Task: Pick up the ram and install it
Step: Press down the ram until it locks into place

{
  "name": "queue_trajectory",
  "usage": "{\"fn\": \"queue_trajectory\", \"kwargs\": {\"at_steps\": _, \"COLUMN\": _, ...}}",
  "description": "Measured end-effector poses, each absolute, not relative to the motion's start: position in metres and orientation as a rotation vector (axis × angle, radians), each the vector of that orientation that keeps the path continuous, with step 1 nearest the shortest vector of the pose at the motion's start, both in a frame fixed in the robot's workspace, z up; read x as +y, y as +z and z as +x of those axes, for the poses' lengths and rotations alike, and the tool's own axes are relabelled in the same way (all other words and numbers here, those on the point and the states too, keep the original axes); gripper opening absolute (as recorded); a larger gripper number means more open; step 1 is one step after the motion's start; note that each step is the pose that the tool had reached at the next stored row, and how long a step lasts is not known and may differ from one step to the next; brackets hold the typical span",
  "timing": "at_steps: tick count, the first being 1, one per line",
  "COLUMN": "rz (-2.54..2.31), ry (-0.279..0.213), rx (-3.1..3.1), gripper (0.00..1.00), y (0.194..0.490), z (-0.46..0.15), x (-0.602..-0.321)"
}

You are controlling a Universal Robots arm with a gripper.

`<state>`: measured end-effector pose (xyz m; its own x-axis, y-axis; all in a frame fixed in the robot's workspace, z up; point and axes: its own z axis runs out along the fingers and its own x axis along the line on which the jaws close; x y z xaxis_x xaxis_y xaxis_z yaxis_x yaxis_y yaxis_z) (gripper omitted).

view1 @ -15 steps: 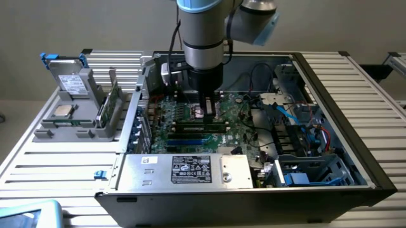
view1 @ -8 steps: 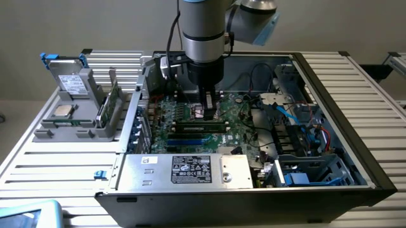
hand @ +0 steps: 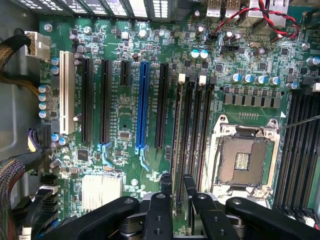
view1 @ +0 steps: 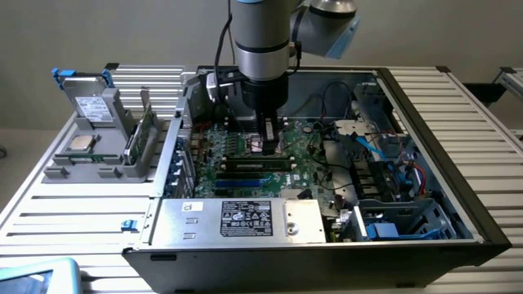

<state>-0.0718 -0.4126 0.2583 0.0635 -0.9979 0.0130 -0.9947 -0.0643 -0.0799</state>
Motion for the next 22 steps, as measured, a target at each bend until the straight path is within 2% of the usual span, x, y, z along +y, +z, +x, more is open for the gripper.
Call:
{"fn": "queue_trajectory", "kwargs": {"at_steps": 6, "rz": -2.254, "ry": -0.099, "rx": 2.114, "gripper": 0.21, "y": 0.258, "z": -0.072, "x": -0.413}}
{"fn": "queue_trajectory", "kwargs": {"at_steps": 8, "rz": -2.254, "ry": -0.099, "rx": 2.114, "gripper": 0.11, "y": 0.258, "z": -0.072, "x": -0.413}}
{"fn": "queue_trajectory", "kwargs": {"at_steps": 14, "rz": -2.256, "ry": -0.097, "rx": 2.116, "gripper": 0.11, "y": 0.258, "z": -0.068, "x": -0.413}}
{"fn": "queue_trajectory", "kwargs": {"at_steps": 22, "rz": -2.274, "ry": -0.059, "rx": 2.132, "gripper": 0.11, "y": 0.251, "z": -0.054, "x": -0.413}}
